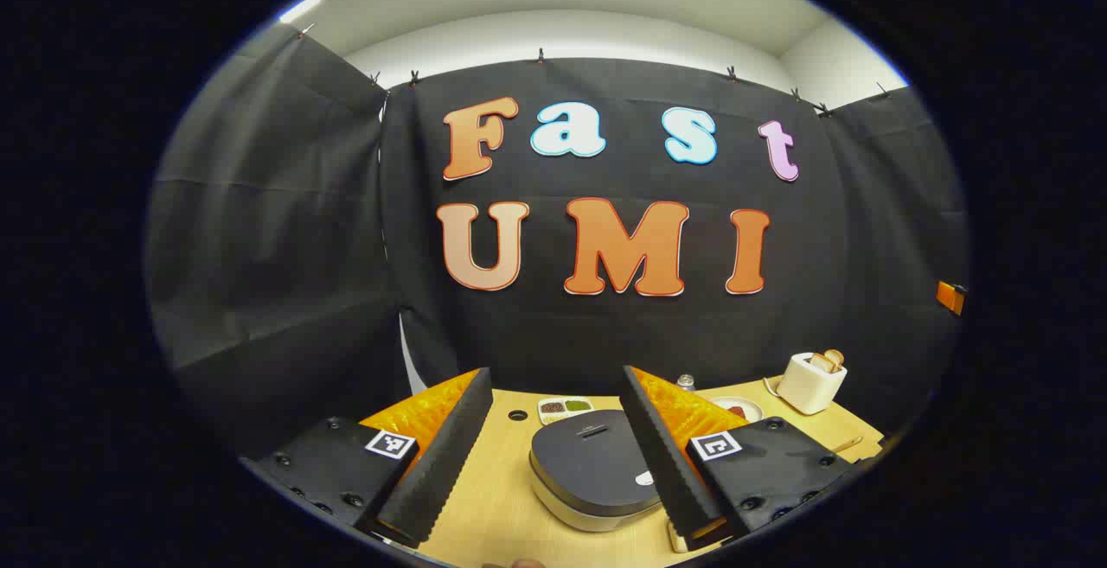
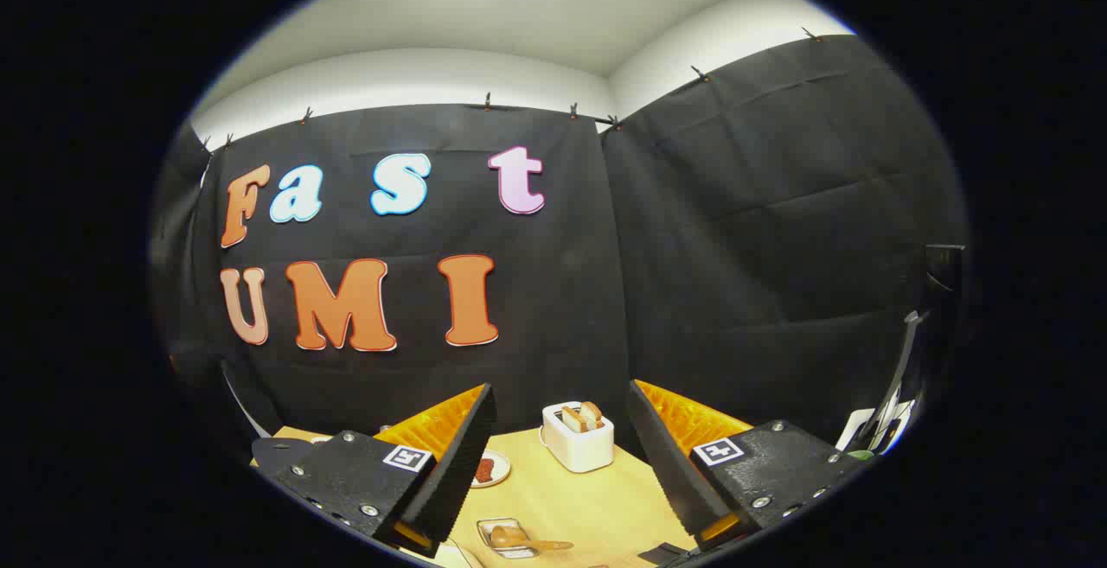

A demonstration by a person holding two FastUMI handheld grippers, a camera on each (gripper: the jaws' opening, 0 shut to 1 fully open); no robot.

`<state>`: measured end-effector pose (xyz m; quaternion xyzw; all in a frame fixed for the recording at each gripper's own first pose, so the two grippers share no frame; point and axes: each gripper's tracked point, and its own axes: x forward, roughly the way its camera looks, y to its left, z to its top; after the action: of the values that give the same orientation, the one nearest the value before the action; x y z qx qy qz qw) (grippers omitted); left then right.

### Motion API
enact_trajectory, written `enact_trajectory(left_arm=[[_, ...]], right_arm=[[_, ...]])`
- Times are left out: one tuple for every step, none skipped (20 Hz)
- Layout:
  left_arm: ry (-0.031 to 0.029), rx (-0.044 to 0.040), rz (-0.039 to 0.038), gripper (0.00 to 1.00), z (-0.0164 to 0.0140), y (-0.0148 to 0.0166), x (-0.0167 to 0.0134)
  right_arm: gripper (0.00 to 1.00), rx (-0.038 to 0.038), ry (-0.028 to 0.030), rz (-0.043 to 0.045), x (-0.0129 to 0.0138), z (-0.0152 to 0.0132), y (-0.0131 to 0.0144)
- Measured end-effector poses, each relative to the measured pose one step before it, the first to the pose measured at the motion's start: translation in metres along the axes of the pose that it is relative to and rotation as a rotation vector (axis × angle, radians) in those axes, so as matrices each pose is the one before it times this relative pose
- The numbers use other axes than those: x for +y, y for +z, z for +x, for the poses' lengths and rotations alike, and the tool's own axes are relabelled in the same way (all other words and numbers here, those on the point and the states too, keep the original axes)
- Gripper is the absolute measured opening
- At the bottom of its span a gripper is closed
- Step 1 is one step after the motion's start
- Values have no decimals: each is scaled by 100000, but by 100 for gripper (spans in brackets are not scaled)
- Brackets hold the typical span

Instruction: Close the left gripper, press the button to open the rice cooker; take a wooden spoon from the chopstick holder with the right hand, scoop a spoonful of rice and pour it into the rice cooker, then put the wooden spoon back into the chopstick holder.

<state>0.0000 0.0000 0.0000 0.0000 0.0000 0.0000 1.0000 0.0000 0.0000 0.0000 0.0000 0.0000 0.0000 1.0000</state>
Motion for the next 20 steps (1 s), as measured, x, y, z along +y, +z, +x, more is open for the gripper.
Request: enact_trajectory(left_arm=[[376,206,-908,99,-217,300,142],[939,-667,95,99,-186,245,185],[1398,-1582,419,100,-174,544,254],[1330,-1528,80,100,-391,581,215],[1180,-649,-510,99,-208,461,135],[218,-397,-1020,99,-70,242,-214],[-660,-477,-724,99,-17,275,-500],[-358,-411,343,99,-22,350,-366],[815,-554,-233,100,-19,358,-142],[556,-745,-378,100,-50,191,-117],[307,-750,-701,100,192,351,-271],[206,392,-96,100,-378,-126,-454],[87,238,264,100,82,-3,-181],[344,219,774,100,-23,-63,-291],[222,506,1049,100,41,46,-160],[118,430,879,99,-38,-259,-351],[100,379,482,99,73,47,-232],[516,-361,125,100,-153,104,-33],[455,-813,-271,100,127,363,-275],[50,-202,-116,100,207,164,-35]], right_arm=[[94,144,854,-1608,301,-231,219],[94,98,1224,-1114,329,-114,333],[94,-319,1865,-405,386,-76,361],[95,-313,1378,28,220,131,410],[95,723,839,62,-34,244,-4],[95,824,755,-281,10,180,-108],[95,-184,672,-337,-181,123,209],[95,-213,927,-401,-79,223,216],[95,179,751,-489,-13,311,31],[95,69,337,-448,-203,196,14],[95,32,607,-609,-182,304,51],[95,420,337,-289,-116,254,-85],[95,737,689,-249,-48,208,-297],[95,372,730,-226,36,200,-151],[95,87,557,-210,-32,232,0],[95,78,428,-145,51,235,-27],[95,63,511,-120,-93,237,-29],[95,78,297,-140,23,274,-56],[95,87,316,-107,-61,268,-78],[95,66,289,-102,12,180,27]])
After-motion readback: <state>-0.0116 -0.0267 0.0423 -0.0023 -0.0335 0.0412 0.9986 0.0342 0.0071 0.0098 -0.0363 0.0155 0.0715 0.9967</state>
